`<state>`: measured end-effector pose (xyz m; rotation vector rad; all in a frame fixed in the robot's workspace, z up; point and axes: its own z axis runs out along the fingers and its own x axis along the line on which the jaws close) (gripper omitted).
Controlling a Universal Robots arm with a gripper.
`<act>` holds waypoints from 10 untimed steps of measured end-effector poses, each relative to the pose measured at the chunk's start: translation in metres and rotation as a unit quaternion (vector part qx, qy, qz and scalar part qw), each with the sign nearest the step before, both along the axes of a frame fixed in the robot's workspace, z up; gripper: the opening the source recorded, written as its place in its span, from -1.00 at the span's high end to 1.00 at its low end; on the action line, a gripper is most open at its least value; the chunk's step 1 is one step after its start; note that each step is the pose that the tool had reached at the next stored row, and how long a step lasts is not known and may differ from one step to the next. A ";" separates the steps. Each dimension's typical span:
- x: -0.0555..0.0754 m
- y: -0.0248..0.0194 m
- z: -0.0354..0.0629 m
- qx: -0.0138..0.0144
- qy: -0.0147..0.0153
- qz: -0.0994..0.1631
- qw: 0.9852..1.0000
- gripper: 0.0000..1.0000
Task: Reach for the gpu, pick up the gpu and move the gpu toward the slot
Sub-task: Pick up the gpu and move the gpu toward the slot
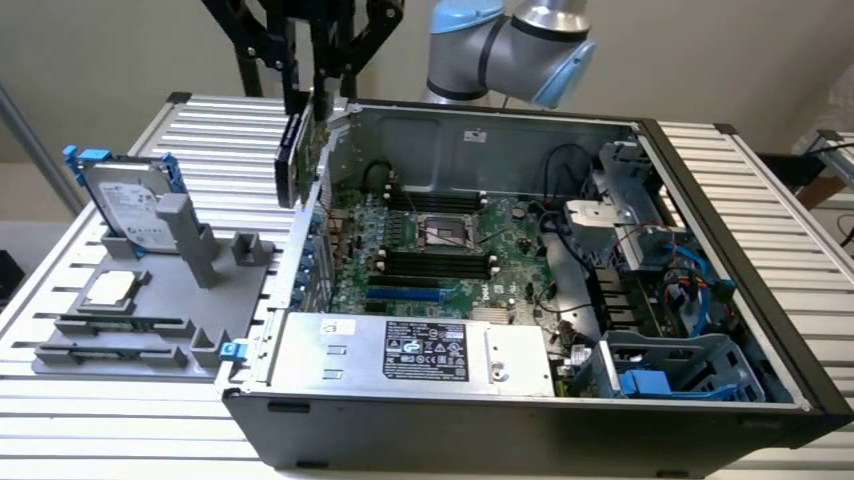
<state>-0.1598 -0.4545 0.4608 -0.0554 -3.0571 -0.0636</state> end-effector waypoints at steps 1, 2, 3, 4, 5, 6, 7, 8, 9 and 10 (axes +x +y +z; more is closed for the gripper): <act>0.005 0.0000 0.0000 0.001 0.000 0.000 1.000 0.47; 0.009 -0.0001 0.0000 0.002 0.000 0.000 1.000 0.47; 0.014 0.0000 0.0000 0.003 0.000 0.000 1.000 0.47; 0.018 0.0000 0.0000 0.004 0.000 0.000 1.000 0.47; 0.022 0.0000 -0.0001 0.005 0.000 0.000 1.000 0.47; 0.027 0.0000 0.0000 0.006 0.000 0.000 1.000 0.47; 0.032 0.0000 0.0000 0.007 0.000 0.000 1.000 0.47; 0.036 0.0000 -0.0001 0.008 0.000 0.000 1.000 0.47; 0.041 0.0000 -0.0001 0.008 0.000 0.000 1.000 0.47; 0.045 0.0000 -0.0001 0.009 0.000 0.000 1.000 0.47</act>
